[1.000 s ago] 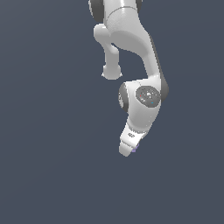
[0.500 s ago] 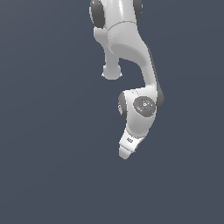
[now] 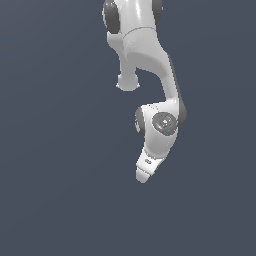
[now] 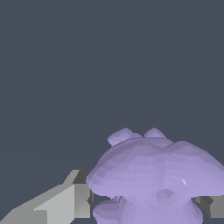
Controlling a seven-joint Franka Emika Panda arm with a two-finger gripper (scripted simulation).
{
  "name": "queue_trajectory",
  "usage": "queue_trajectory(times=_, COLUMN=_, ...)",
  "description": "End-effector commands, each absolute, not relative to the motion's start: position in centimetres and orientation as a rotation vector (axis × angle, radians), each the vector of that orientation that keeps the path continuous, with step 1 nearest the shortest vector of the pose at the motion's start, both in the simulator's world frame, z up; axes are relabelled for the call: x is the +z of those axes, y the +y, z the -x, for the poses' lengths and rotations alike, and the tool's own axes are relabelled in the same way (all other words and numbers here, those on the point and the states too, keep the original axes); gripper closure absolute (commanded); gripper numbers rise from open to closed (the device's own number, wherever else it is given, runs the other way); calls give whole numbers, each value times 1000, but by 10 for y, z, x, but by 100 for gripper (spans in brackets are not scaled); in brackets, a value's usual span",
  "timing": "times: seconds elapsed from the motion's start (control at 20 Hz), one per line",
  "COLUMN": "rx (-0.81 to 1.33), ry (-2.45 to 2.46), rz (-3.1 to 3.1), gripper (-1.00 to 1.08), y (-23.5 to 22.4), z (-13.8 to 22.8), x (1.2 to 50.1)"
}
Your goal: Pick up the object and move it to a goal position.
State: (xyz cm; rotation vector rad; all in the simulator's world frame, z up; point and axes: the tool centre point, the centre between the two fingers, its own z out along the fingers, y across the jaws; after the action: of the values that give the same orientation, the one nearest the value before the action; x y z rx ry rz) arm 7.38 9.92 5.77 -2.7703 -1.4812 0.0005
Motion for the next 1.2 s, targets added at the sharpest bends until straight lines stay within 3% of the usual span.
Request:
queue_trajectory(times=0.0, rx=0, ry=-1481, rz=2770, gripper=108, y=99, z=-74, x=58)
queue_trajectory(times=0.6, rx=-10, ry=-1522, rz=2749, gripper=108, y=98, z=-76, x=71)
queue_trajectory(times=1.15, rx=-65, ry=-1740, rz=2619, gripper=108, y=90, z=-84, x=144)
